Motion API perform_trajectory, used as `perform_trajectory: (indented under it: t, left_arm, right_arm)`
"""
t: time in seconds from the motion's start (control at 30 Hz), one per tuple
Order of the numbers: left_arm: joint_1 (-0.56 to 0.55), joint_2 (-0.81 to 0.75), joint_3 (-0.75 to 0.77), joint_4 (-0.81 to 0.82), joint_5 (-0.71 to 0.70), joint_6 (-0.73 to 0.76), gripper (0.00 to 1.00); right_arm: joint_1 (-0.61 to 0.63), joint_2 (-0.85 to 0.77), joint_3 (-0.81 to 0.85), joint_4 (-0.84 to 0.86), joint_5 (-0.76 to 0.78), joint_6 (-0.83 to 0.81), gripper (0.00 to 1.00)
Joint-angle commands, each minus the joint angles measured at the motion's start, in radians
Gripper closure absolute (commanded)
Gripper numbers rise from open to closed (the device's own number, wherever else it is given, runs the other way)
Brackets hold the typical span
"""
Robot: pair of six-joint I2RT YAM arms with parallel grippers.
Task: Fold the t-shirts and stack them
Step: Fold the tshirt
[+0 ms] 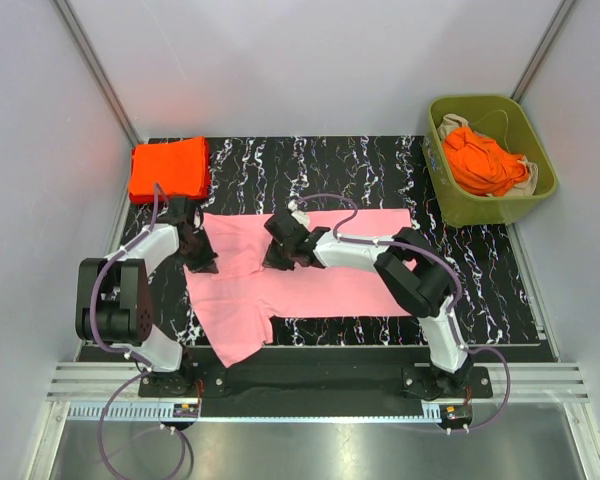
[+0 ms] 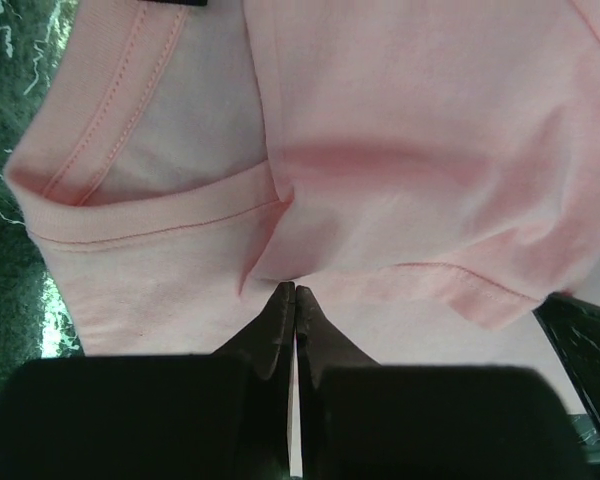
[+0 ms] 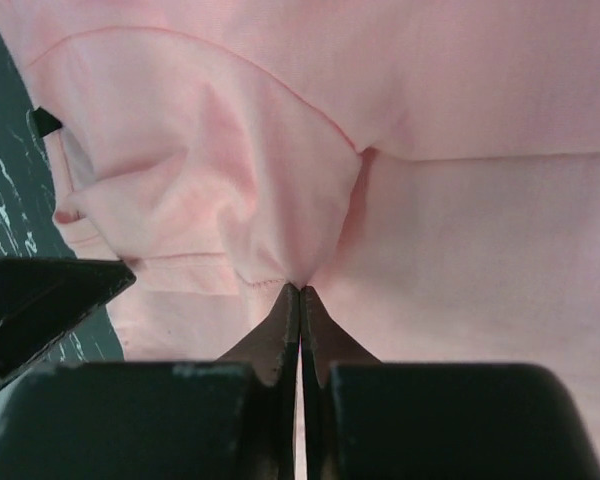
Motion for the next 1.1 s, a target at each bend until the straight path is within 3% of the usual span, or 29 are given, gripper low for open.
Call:
perform_trajectory:
  t: [0.0, 0.2, 0.3, 0.33, 0.4, 0.47, 0.6, 0.73, 0.9, 1.07]
  left_arm:
    - [-0.001, -0.013, 0.041, -0.002, -0.029, 0.009, 1.0]
    - [-0.011, -0.065, 0.052, -0.032, -0.095, 0.001, 0.99]
    - [-0.052, -0.141, 0.092, -0.109, -0.17, 0.01, 0.71]
    - [-0.064, -0.163, 0.095, -0.135, -0.187, 0.009, 0.58]
    - [-0.107, -0.209, 0.089, -0.172, -0.216, 0.012, 0.51]
    - [-0.135, -0.274, 0.049, -0.184, -0.225, -0.017, 0.5]
    - [-0.167, -0.381, -0.092, -0.138, -0.084, -0.131, 0.5]
    - [-0.152, -0.418, -0.134, -0.107, -0.104, -0.152, 0.47]
    - [-0.12, -0.308, -0.057, -0.037, -0.067, -0.135, 0.47]
    - [-0.143, -0.098, 0.145, -0.026, -0.053, -0.108, 0.48]
  right_arm:
    - [0.008, -0.095, 0.04, -0.052, 0.002, -0.066, 1.0]
    - [0.009, -0.076, 0.039, -0.097, -0.035, -0.095, 0.96]
    - [0.008, -0.075, 0.058, -0.144, -0.025, -0.112, 0.84]
    - [0.008, -0.078, 0.063, -0.179, -0.015, -0.116, 0.79]
    - [0.009, -0.105, 0.073, -0.219, 0.011, -0.135, 0.76]
    - [0.009, -0.143, 0.063, -0.239, 0.028, -0.144, 0.71]
    - [0.009, -0.261, -0.002, -0.252, 0.068, -0.164, 0.65]
    - [0.002, -0.308, -0.054, -0.253, 0.088, -0.198, 0.65]
    - [-0.095, -0.329, -0.08, -0.252, 0.106, -0.308, 0.66]
    - [-0.227, -0.277, -0.057, -0.255, 0.124, -0.403, 0.66]
